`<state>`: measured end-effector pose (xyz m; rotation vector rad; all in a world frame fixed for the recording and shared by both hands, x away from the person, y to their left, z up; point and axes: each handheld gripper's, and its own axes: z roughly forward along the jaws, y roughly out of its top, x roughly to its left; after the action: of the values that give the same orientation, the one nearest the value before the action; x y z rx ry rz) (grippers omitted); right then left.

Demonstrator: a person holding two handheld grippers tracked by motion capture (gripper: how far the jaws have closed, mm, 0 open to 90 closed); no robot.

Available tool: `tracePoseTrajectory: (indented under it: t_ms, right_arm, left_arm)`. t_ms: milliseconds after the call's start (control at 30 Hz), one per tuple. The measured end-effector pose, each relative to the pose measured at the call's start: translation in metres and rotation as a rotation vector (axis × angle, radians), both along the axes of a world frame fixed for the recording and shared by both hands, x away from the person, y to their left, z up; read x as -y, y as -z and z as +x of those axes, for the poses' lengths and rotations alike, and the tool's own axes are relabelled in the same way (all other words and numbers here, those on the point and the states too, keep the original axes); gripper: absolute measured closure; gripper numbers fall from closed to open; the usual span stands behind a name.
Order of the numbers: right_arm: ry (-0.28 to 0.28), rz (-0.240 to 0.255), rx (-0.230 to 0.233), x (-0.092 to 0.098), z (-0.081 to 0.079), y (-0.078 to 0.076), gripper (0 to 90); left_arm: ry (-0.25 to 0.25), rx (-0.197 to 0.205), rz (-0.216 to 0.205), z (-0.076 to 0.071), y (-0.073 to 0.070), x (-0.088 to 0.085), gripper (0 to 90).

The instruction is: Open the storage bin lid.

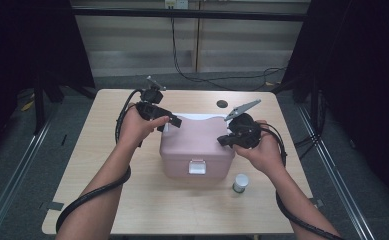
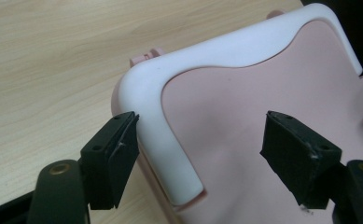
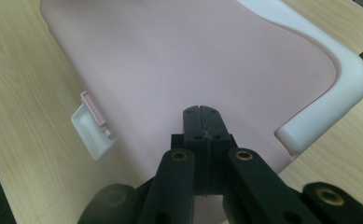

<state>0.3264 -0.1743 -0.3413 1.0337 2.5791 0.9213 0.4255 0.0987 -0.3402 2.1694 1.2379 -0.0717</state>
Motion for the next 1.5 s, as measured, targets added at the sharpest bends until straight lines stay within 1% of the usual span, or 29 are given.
tracePoseTrajectory:
  t_ms: [67,100,167,267,333,367,433,467,500,600,700,767,833,933,1033,1133,1233,1333,1367,1467,1500]
  right_arm:
    - [-0.002,-0.001,0.001,0.0,0.0,0.0,90.0]
    - [0.0,0.002,-0.001,0.0,0.0,0.0,90.0]
    - [-0.004,0.007,0.001,0.001,0.001,0.001,90.0]
    - [-0.003,0.013,-0.001,0.002,0.0,0.001,90.0]
    - [-0.002,0.022,-0.002,0.003,0.0,0.001,90.0]
    - [-0.001,0.027,-0.002,0.003,0.0,0.002,90.0]
    - [-0.004,0.039,-0.001,0.005,0.001,0.003,90.0]
    - [-0.001,0.042,-0.007,0.005,0.001,0.003,90.0]
    - [-0.003,0.041,-0.006,0.005,0.001,0.003,90.0]
    - [0.0,0.032,-0.01,0.004,0.001,0.002,90.0]
    - [0.0,0.034,-0.006,0.004,0.0,0.002,90.0]
    - [-0.001,0.035,-0.004,0.004,0.0,0.002,90.0]
    - [0.0,0.03,-0.004,0.004,0.0,0.002,90.0]
    - [0.0,0.034,-0.008,0.004,0.0,0.002,90.0]
    - [-0.001,0.038,-0.003,0.004,0.0,0.003,90.0]
    - [0.001,0.038,0.0,0.004,-0.001,0.003,90.0]
    - [0.004,0.036,0.0,0.004,-0.001,0.003,90.0]
    - [0.008,0.027,-0.004,0.003,-0.001,0.002,90.0]
    - [0.008,0.026,-0.005,0.003,-0.001,0.002,90.0]
    - [0.008,0.032,-0.005,0.004,-0.001,0.002,90.0]
    - [0.017,0.036,-0.015,0.004,-0.001,0.002,90.0]
  left_arm:
    - [-0.012,-0.001,-0.007,0.001,0.002,0.0,26.4]
    - [-0.007,0.006,0.004,0.002,0.003,-0.001,26.4]
    - [-0.014,0.005,0.008,0.004,0.005,0.0,26.4]
    - [-0.019,-0.005,-0.008,0.006,0.009,-0.001,26.5]
    - [-0.022,-0.002,-0.009,0.006,0.01,-0.001,26.7]
    - [-0.009,-0.002,-0.003,0.006,0.011,-0.002,27.1]
    - [-0.018,-0.007,-0.013,0.006,0.011,-0.003,27.1]
    - [-0.017,-0.009,-0.01,0.006,0.01,-0.002,27.0]
    - [-0.013,0.002,-0.008,0.005,0.01,-0.002,26.8]
    - [0.003,0.015,0.001,0.003,0.006,-0.001,26.6]
    - [-0.001,0.024,-0.013,0.002,0.002,-0.001,26.1]
    - [0.007,0.029,-0.015,0.001,0.0,-0.002,26.4]
    - [0.004,0.032,-0.019,-0.001,-0.003,-0.003,27.1]
    - [0.012,0.045,-0.015,-0.003,-0.006,-0.003,27.3]
    - [0.009,0.053,-0.011,-0.005,-0.008,-0.003,27.4]
    - [0.003,0.072,-0.003,-0.008,-0.009,-0.002,27.4]
    - [0.003,0.075,-0.003,-0.01,-0.011,-0.002,27.4]
    - [-0.008,0.067,-0.022,-0.011,-0.014,-0.003,27.7]
    - [-0.004,0.069,-0.017,-0.012,-0.015,-0.004,27.8]
    - [-0.005,0.069,-0.026,-0.013,-0.018,-0.005,29.0]
    - [0.003,0.07,-0.027,-0.014,-0.02,-0.006,29.3]
